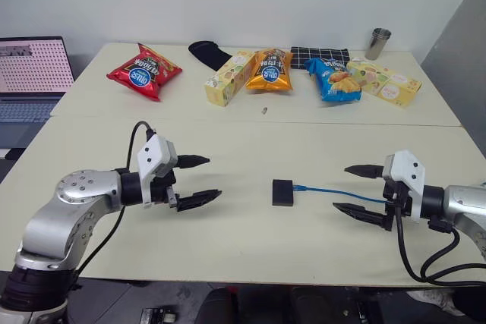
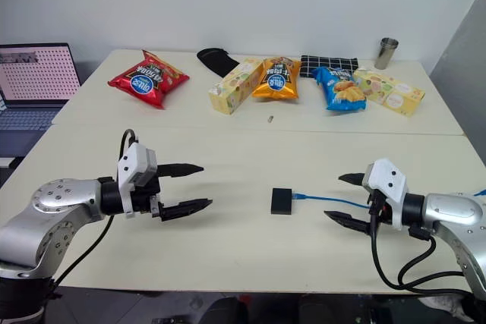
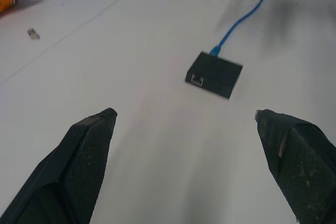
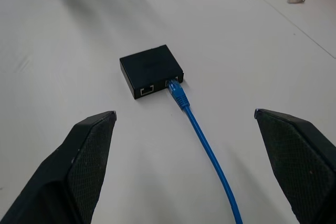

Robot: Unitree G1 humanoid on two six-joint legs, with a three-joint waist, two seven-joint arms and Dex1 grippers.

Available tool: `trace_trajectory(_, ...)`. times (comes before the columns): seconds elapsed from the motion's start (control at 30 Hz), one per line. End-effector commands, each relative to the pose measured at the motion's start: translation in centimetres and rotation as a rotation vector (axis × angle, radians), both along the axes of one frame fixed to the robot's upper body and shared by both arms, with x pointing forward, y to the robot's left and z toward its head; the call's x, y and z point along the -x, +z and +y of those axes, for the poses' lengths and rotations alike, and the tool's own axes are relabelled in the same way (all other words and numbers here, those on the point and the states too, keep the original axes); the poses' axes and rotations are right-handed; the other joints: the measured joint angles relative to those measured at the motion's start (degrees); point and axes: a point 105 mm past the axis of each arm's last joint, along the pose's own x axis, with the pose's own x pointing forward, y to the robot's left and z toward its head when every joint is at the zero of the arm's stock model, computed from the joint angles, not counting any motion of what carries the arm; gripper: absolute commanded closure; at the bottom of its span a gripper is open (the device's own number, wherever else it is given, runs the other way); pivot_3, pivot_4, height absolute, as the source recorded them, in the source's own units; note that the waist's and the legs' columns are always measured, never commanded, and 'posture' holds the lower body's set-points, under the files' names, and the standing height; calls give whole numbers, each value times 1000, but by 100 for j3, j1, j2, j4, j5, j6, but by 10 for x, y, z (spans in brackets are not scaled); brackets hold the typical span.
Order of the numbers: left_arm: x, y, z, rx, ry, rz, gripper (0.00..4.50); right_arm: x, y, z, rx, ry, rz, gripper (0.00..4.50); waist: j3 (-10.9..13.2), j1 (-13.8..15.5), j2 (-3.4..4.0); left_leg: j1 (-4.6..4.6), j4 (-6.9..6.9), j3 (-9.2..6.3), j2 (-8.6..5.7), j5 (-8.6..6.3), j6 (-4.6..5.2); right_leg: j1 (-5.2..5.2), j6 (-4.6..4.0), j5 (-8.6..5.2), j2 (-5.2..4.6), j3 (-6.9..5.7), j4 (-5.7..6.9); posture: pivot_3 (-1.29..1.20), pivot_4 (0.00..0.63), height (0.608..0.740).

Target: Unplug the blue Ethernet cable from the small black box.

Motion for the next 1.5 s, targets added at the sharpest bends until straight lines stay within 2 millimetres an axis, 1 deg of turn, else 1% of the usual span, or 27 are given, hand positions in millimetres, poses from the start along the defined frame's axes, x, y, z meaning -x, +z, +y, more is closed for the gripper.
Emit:
trace_trajectory(0.03,14,-5,-19,-17,-132,24,0,-11,-11,8,23,14,-22,15,0,-5,0,0,0,1,0,1,-1,-1,0,0,1,1,0,0,150,740)
trace_trajectory(0.17,21,-9,-27,-21,-196,54,0,-25,-30,18,43,42,0,15,2,-6,3,-3,0,2,1,1,-2,-8,0,0,3,2,3,0,150,740)
trace_trajectory(0.3,21,-11,-27,-33,-205,53,0,-36,-41,27,45,79,11,15,2,-7,3,-2,2,2,1,1,-2,-7,0,0,2,3,4,0,150,740)
trace_trajectory(0.43,22,-13,-28,-38,-208,56,0,-47,-47,34,61,123,19,15,2,-6,3,-3,2,4,1,1,-2,-8,0,0,2,3,3,0,150,740)
trace_trajectory(0.5,22,-14,-28,-41,-210,56,0,-53,-50,35,81,138,18,376,2,-8,3,-2,2,2,2,1,-2,-8,0,0,2,1,3,0,150,740)
trace_trajectory(0.53,22,-15,-28,-41,-211,57,0,-55,-51,36,91,150,18,446,2,-9,3,-2,2,2,2,1,-2,-8,0,0,2,1,3,0,150,740)
trace_trajectory(0.6,22,-15,-29,-40,-212,57,0,-57,-53,37,109,173,16,919,2,-9,3,-2,2,2,2,1,-2,-9,0,0,2,1,4,0,150,740)
trace_trajectory(0.67,23,-17,-29,-41,-210,60,0,-57,-55,39,138,204,10,1490,3,-9,3,-2,2,3,3,1,-2,-9,0,0,2,1,4,0,150,740)
trace_trajectory(0.73,23,-19,-28,-39,-205,71,0,-57,-56,42,147,230,5,2080,2,-9,3,-2,2,2,3,1,-2,-9,0,0,2,0,4,0,150,740)
trace_trajectory(0.77,24,-20,-28,-35,-202,80,0,-58,-56,45,148,239,1,2253,2,-12,3,-1,2,2,3,1,-2,-9,0,0,2,0,4,0,150,740)
trace_trajectory(0.83,23,-22,-27,-33,-196,89,0,-59,-57,48,153,248,-5,2821,2,-15,3,-1,3,2,4,1,-2,-10,0,0,2,0,6,0,150,740)
trace_trajectory(0.9,23,-25,-27,-32,-188,99,0,-60,-58,48,173,258,-15,3240,2,-16,3,-1,3,2,4,1,-2,-10,0,0,2,0,8,0,150,740)
trace_trajectory(1.0,21,-27,-24,-21,-165,120,0,-60,-58,47,214,276,-49,4022,2,-11,3,-1,3,2,3,1,-2,-10,0,0,2,0,9,0,150,740)
trace_trajectory(1.03,19,-28,-23,-13,-153,127,0,-60,-57,47,225,283,-65,4293,2,-11,3,-1,4,2,3,1,-2,-10,0,0,1,0,9,0,150,740)
trace_trajectory(1.07,18,-28,-22,-3,-140,136,0,-60,-56,48,232,290,-81,4444,2,-11,3,-1,4,2,3,1,-2,-10,0,0,1,0,9,0,150,740)
trace_trajectory(1.17,8,-29,-13,68,-50,192,0,-60,-40,51,265,325,-199,4462,3,-11,4,-1,4,1,3,1,-2,-10,0,0,1,-1,10,0,150,740)
trace_trajectory(1.23,1,-28,-10,139,4,238,0,-59,-26,56,287,355,-308,4462,3,-13,4,-2,4,2,3,1,-2,-14,0,0,1,-1,14,0,150,740)
trace_trajectory(1.37,-6,-16,-16,307,46,337,0,-50,0,74,307,440,-536,4462,3,-13,2,-3,6,0,5,1,-2,-17,0,0,1,-3,20,0,150,740)
trace_trajectory(1.5,-5,-13,-27,390,31,418,0,-42,13,90,327,512,-702,4462,2,-16,3,-2,8,1,4,2,-3,-16,0,0,0,-2,24,0,150,740)
